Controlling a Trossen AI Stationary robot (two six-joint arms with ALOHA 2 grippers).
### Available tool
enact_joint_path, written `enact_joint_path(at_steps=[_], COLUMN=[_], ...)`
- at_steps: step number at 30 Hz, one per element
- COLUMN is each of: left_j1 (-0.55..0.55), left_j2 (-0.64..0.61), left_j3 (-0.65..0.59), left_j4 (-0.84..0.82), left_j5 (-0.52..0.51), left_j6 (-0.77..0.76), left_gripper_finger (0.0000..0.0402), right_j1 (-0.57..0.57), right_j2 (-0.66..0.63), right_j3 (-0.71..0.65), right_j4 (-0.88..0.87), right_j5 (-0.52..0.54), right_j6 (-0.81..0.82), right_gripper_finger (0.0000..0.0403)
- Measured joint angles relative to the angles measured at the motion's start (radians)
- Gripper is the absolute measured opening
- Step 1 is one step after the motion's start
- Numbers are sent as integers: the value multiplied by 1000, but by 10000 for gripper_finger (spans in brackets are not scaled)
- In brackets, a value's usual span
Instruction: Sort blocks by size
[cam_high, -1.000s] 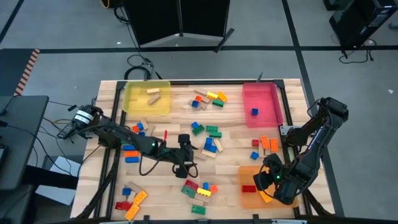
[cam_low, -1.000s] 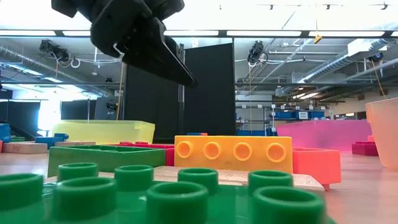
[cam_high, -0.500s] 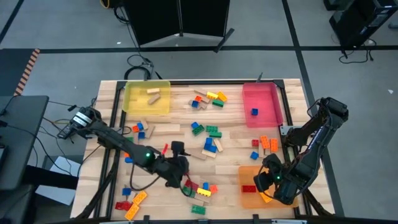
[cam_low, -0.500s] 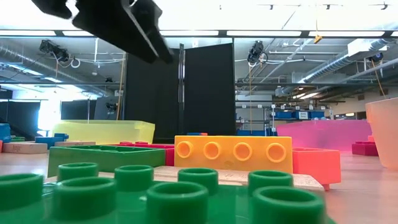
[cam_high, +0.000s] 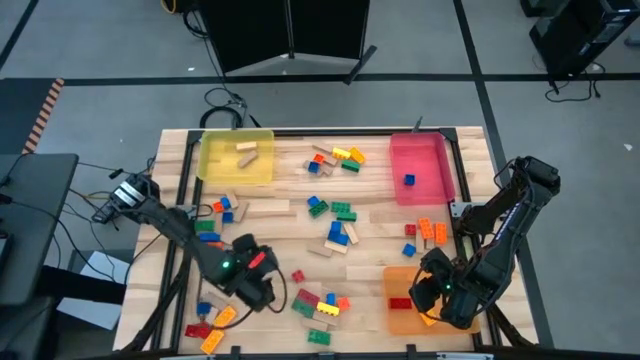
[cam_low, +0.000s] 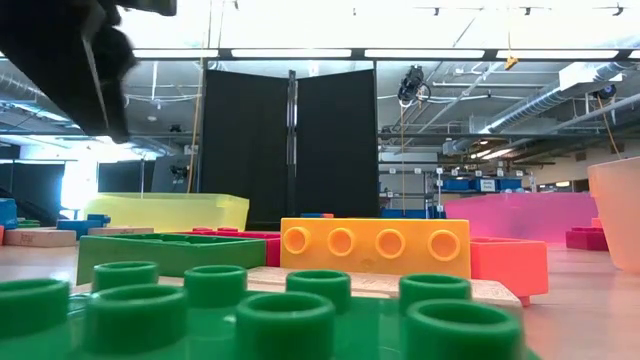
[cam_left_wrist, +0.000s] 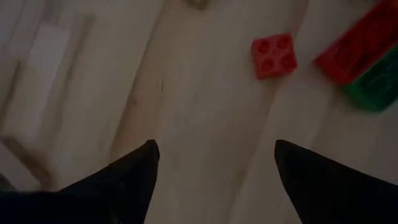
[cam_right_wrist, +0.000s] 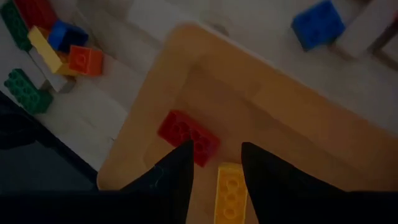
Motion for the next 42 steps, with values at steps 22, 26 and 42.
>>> enact_joint_path(at_steps=[22,26,42], left_j1=[-75,-76,-80], left_j2=[0,-2,-569], left_j3=[-1,-30,-719], left_j4=[452,451,899], left_j5=[-8,-19,78], left_j6=[141,187,201], left_gripper_finger=[323,323,324], right_j1=[-318,-393,-609], right_j2=[-1,-1,-17], right_j3=[0,0,0], right_j4=[-101,-151,-325], right_j5=[-42,-106,-185], right_j6=[-324,-326,-359], right_gripper_finger=[152,165,267])
